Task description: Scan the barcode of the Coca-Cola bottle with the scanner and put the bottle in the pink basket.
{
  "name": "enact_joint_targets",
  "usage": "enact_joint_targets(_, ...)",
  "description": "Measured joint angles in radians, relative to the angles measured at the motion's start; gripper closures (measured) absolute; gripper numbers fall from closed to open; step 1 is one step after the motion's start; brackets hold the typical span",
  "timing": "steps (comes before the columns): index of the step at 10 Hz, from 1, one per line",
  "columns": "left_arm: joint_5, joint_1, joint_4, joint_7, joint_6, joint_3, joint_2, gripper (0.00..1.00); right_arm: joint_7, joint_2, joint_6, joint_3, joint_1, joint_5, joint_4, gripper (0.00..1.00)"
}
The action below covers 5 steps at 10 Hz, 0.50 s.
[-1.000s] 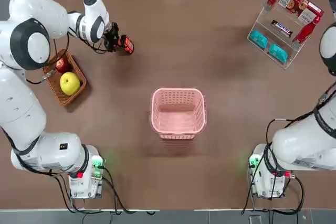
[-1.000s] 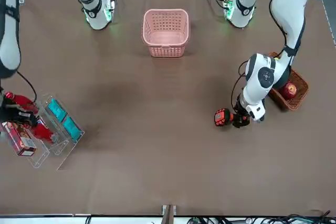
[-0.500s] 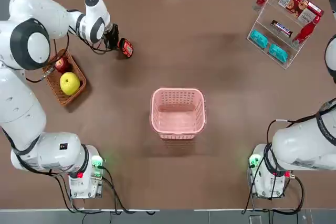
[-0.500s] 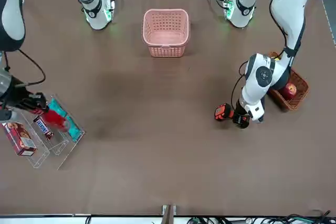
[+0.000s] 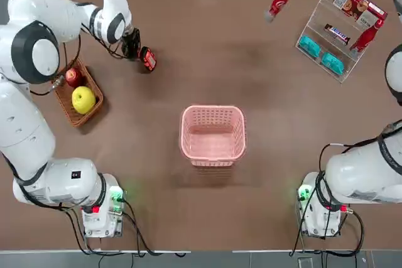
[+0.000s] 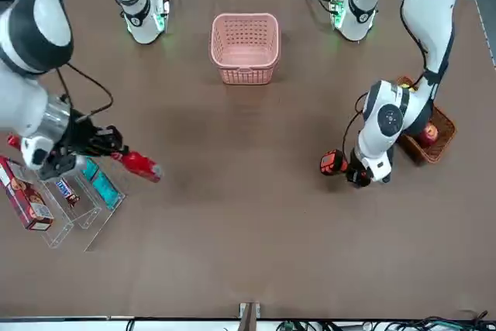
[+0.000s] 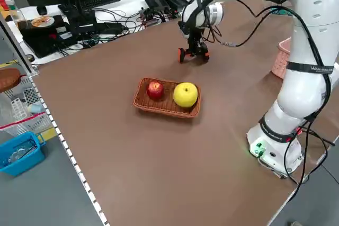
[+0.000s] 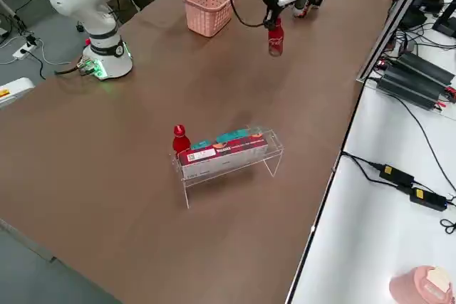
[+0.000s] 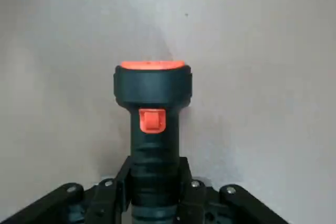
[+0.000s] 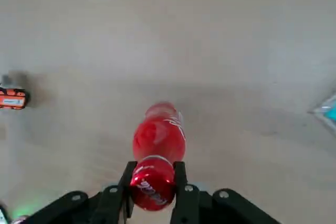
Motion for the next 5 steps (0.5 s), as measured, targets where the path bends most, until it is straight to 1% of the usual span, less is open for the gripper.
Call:
enact_joint_targets(1,-0.073,0.005,0.052,0.029,-0.076,-0.013,-0.003,0.63,0.012,0.0,0.041,0.015,0.01,0.018,-0.035,0.67)
enact_joint_targets(3,-0.234,0.01,0.145,0.064,-0.165,-0.03,-0.008,0.63,0.075,0.0,0.111,0.026,0.06,0.077,-0.081,0.67)
enact_joint_targets(5,-0.363,0.015,0.224,0.056,-0.189,-0.044,-0.011,0.63,0.135,0.0,0.164,0.028,0.136,0.16,-0.096,0.67)
